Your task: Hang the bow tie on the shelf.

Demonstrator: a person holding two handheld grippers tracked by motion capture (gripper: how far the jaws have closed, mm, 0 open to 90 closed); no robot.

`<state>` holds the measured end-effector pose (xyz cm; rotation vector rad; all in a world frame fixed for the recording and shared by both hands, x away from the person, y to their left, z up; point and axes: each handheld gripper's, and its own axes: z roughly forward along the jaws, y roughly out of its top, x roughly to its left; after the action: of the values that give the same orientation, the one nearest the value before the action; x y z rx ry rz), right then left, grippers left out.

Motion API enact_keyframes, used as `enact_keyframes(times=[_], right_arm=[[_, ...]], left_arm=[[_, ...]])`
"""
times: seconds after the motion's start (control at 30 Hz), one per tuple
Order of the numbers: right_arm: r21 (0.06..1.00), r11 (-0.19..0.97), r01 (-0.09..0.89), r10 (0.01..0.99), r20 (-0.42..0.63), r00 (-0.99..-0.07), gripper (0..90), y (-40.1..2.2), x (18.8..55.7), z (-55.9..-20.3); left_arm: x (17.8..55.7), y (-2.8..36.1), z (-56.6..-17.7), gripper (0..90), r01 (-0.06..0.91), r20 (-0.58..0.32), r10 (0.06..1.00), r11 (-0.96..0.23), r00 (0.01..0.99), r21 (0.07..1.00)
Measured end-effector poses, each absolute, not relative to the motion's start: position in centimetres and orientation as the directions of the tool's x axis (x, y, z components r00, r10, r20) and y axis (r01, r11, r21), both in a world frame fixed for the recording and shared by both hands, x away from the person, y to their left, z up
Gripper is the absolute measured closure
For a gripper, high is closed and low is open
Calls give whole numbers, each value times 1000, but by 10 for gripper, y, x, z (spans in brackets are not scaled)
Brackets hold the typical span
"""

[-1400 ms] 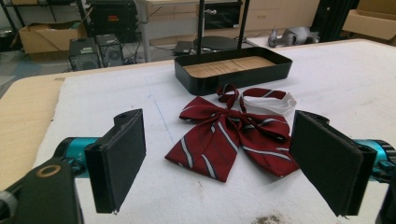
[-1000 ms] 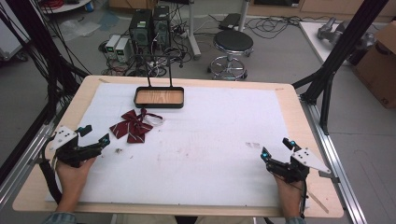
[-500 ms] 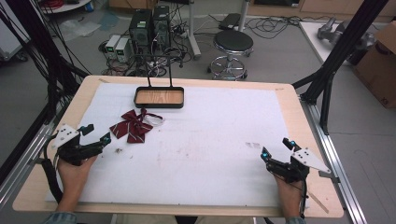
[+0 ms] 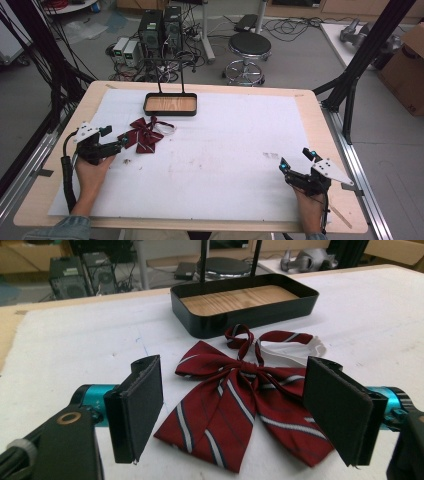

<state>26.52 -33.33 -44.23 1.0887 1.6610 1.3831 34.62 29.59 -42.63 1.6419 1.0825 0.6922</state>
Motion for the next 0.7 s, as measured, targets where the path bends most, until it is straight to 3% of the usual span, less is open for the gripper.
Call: enact_keyframes(times=[0.57,0.7], right_arm=[[984,76,160,916,-6,-401,108,-333,265,-442],[984,76,161,916,-5,-402,108,-333,265,-442]], left_arm=[[400,253,-442,281,401,-11,920,-160,392,902],[404,253,-444,341,398,-18,931,-138,365,907]])
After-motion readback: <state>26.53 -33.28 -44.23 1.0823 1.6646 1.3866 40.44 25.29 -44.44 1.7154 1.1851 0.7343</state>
